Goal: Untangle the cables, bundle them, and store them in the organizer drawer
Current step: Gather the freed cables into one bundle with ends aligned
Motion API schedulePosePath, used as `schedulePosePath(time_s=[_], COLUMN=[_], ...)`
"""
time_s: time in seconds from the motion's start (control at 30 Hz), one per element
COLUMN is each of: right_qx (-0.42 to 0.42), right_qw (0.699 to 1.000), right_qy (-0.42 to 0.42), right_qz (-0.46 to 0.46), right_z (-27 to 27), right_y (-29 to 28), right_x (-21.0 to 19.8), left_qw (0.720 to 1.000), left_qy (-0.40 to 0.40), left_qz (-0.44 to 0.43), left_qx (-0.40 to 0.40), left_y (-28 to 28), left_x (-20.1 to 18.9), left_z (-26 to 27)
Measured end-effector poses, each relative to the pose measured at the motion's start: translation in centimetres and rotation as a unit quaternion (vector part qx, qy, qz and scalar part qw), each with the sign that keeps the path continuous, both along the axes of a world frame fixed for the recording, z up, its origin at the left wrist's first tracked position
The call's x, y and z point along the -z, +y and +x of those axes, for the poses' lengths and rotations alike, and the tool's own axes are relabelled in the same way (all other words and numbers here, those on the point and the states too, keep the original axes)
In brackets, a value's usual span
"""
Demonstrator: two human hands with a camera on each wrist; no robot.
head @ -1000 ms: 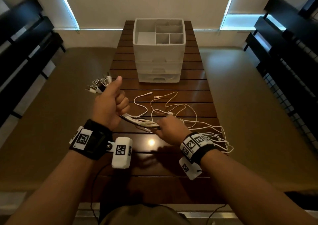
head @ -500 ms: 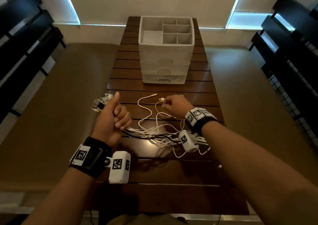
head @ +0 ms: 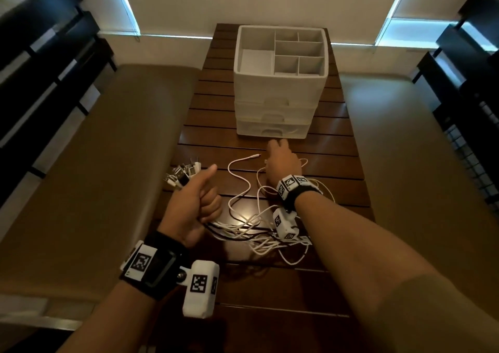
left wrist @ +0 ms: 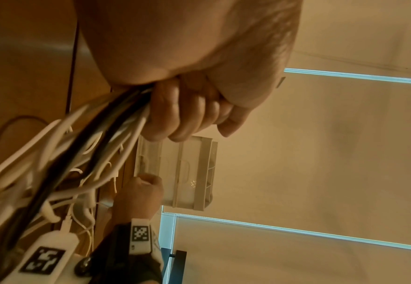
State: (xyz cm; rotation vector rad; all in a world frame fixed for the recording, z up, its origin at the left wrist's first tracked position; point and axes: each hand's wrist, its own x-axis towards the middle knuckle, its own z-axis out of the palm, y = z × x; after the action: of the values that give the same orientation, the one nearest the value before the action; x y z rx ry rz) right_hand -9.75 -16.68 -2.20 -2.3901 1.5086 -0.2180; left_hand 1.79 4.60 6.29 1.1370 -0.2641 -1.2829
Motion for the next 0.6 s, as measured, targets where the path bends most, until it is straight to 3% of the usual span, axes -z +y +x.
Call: schedulePosePath(time_s=[0.07,0.17,0.33,0.47,0.6], right_qx=[0.036,0.018,-0.033,0.025,-0.004], right_qw=[0.999,0.992,0.992,0.998,0.959], right_qy=[0.019,0.125,0.119,-0.061,-0.281], right_qz=[0.009,0.03,0.027,0.014,0.03], right_z=[0.0,-0.7,-2.5,-3.0,-3.0], right_y=[-0.5,-0.9,-1.5,-0.5,3.3], right_x=[0.3,1.3,2.6,0.9,-3.4], left_qw=[1.0,1.0,0.999,0.994,0.986], left_qy=[-0.001,-0.007,-0.042,-0.103,-0.144], left_qz=[0.0,-0.009,-0.006,0.022,0.041], left_qx=[0.0,0.009,-0.005,-0.022,-0.077], left_y=[-0.1,-0.1,-0.8,-2.2,-3.4], left_x=[0.0,0.3,0.2,-0.2,-0.7], left_z=[0.0,0.1,-0.1,-1.0,-2.5])
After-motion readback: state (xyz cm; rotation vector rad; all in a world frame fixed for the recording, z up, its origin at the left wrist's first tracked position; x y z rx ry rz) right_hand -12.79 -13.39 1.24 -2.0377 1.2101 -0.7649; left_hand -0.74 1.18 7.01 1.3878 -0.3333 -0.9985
